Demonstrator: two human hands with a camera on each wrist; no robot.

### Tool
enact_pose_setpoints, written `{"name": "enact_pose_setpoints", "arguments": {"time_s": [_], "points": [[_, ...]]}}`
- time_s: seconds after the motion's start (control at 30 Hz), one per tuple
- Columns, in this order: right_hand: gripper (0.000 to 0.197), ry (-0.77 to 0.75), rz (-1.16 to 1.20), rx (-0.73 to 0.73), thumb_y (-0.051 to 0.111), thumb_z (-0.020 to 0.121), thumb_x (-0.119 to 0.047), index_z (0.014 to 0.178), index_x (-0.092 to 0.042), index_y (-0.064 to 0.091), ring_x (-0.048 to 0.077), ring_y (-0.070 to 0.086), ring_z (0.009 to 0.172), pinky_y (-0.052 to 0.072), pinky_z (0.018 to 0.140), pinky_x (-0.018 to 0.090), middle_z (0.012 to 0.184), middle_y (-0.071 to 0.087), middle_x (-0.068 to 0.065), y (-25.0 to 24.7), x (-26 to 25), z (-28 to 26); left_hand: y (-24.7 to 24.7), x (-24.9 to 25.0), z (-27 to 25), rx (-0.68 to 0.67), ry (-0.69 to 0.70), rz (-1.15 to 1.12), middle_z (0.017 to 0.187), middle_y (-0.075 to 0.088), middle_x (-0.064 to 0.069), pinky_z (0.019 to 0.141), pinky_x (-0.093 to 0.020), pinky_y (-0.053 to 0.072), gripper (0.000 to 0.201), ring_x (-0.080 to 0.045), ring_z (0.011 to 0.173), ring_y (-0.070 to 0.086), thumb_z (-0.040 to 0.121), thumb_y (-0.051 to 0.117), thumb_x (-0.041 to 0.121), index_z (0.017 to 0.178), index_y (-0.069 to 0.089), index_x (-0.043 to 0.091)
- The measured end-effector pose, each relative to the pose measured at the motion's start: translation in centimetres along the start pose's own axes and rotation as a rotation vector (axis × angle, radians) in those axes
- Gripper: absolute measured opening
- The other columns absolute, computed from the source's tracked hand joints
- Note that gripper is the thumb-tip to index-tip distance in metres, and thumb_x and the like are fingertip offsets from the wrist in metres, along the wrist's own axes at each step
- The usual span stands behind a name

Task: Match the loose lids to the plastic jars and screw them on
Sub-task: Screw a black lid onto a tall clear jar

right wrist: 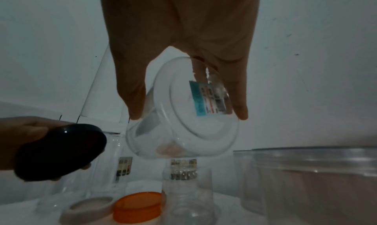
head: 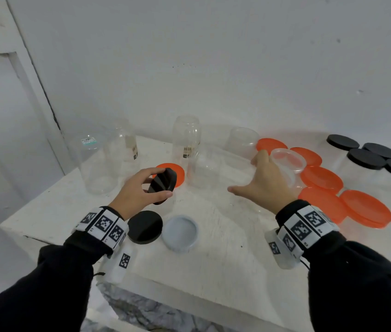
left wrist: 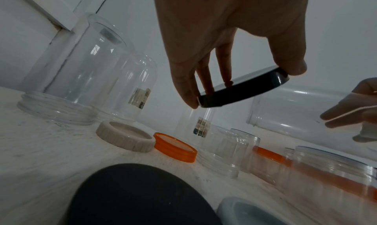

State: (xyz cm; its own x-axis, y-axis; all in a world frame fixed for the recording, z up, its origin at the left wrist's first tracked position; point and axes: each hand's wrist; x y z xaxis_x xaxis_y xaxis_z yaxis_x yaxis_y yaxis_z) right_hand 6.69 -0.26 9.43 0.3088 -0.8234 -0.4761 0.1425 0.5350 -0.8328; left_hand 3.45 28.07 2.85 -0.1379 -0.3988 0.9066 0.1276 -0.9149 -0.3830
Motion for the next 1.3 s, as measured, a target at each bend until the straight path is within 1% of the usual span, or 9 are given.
{"name": "enact_pose_setpoints", "arguments": {"time_s": [0.1, 0.2, 0.3, 0.37, 0.57, 0.83, 1.0, 1.13, 1.3], "points": [[0.068, 0.000, -0.007, -0.050, 0.085, 0.061, -0.030, 0.101, -0.010, 0.034, 0.019, 0.039, 0.089, 0.031, 0.067, 0.025, 0.103, 0.039, 0.004, 0.6, -0.2, -0.6, 0.1, 0.1, -0.4, -0.003, -0.004, 0.011, 0.124, 0.055, 0.006, 0.091, -0.038, 0.050, 0.060, -0.013, 0.114, 0.052, 0.063, 0.079, 0.036, 0.117, 0.055, 0.034], [0.072, -0.015, -0.011, -0.080, 0.085, 0.059, -0.030, 0.105, -0.011, 0.033, 0.021, 0.040, 0.096, 0.036, 0.073, 0.026, 0.110, 0.035, 0.004, 1.2, -0.1, -1.0, 0.0, 0.0, -0.8, 0.006, 0.003, 0.015, 0.124, 0.054, 0.005, 0.093, -0.040, 0.049, 0.054, -0.014, 0.114, 0.051, 0.070, 0.081, 0.024, 0.117, 0.055, 0.033], [0.089, -0.017, -0.046, -0.138, 0.083, 0.061, -0.032, 0.130, -0.008, 0.033, 0.022, 0.036, 0.115, 0.039, 0.090, 0.027, 0.125, 0.031, 0.006, 1.6, -0.2, -1.4, -0.2, 0.0, -1.2, -0.007, -0.011, 0.018, 0.124, 0.054, 0.007, 0.091, -0.037, 0.050, 0.068, -0.011, 0.114, 0.052, 0.058, 0.081, 0.045, 0.119, 0.055, 0.032], [0.094, -0.018, -0.072, -0.172, 0.082, 0.062, -0.036, 0.136, -0.009, 0.032, 0.020, 0.033, 0.115, 0.036, 0.092, 0.025, 0.123, 0.029, 0.004, 1.8, -0.4, -1.7, -0.3, 0.1, -1.6, -0.018, -0.017, 0.012, 0.124, 0.053, 0.008, 0.091, -0.037, 0.050, 0.075, -0.010, 0.114, 0.051, 0.050, 0.074, 0.055, 0.119, 0.055, 0.034], [0.094, 0.015, -0.041, -0.175, 0.085, 0.058, -0.040, 0.134, -0.011, 0.039, 0.019, 0.037, 0.111, 0.040, 0.091, 0.026, 0.118, 0.031, 0.000, 3.1, -0.5, -2.9, -0.4, 0.0, -1.8, -0.001, 0.010, 0.017, 0.123, 0.054, 0.007, 0.097, -0.043, 0.047, 0.056, -0.012, 0.113, 0.051, 0.066, 0.081, 0.032, 0.115, 0.054, 0.037], [0.079, 0.158, 0.074, -0.239, 0.083, 0.060, -0.034, 0.121, -0.006, 0.042, 0.020, 0.052, 0.098, 0.044, 0.074, 0.028, 0.114, 0.037, 0.000, 4.9, 0.1, -3.9, -0.4, 0.1, -2.3, -0.022, 0.014, 0.018, 0.123, 0.054, 0.011, 0.097, -0.040, 0.046, 0.066, -0.008, 0.112, 0.052, 0.052, 0.072, 0.055, 0.114, 0.053, 0.041], [0.074, 0.263, 0.284, -0.250, 0.087, 0.059, -0.027, 0.107, -0.012, 0.034, 0.021, 0.053, 0.104, 0.049, 0.082, 0.033, 0.116, 0.038, 0.004, 6.0, 1.2, -4.3, -0.1, 0.3, -2.4, -0.031, 0.020, 0.028, 0.120, 0.052, 0.017, 0.100, -0.041, 0.044, 0.071, -0.010, 0.114, 0.051, 0.057, 0.075, 0.048, 0.122, 0.053, 0.030], [0.076, 0.313, 0.448, -0.320, 0.087, 0.061, -0.027, 0.112, -0.013, 0.032, 0.014, 0.048, 0.111, 0.042, 0.080, 0.023, 0.122, 0.039, 0.003, 6.6, 2.3, -4.6, 0.5, 0.6, -2.3, -0.039, 0.046, 0.029, 0.116, 0.048, 0.025, 0.098, -0.040, 0.045, 0.068, -0.011, 0.112, 0.052, 0.058, 0.075, 0.047, 0.120, 0.053, 0.030], [0.078, 0.328, 0.473, -0.376, 0.086, 0.063, -0.027, 0.117, -0.016, 0.030, 0.011, 0.046, 0.118, 0.043, 0.089, 0.026, 0.125, 0.042, -0.001, 6.8, 4.0, -5.3, 1.6, 1.1, -1.5, -0.047, 0.063, -0.009, 0.118, 0.051, 0.021, 0.092, -0.034, 0.046, 0.061, -0.014, 0.112, 0.053, 0.067, 0.078, 0.035, 0.121, 0.052, 0.028]]}}
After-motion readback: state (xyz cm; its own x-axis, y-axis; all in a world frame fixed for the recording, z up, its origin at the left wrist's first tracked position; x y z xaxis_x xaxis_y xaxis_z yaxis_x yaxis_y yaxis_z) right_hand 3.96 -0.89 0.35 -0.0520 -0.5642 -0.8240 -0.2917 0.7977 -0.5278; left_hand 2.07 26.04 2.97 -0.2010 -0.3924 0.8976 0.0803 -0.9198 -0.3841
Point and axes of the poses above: each hand's wrist, its own z-axis towards the middle knuckle, its own y-axis out of the palm, x = y × z
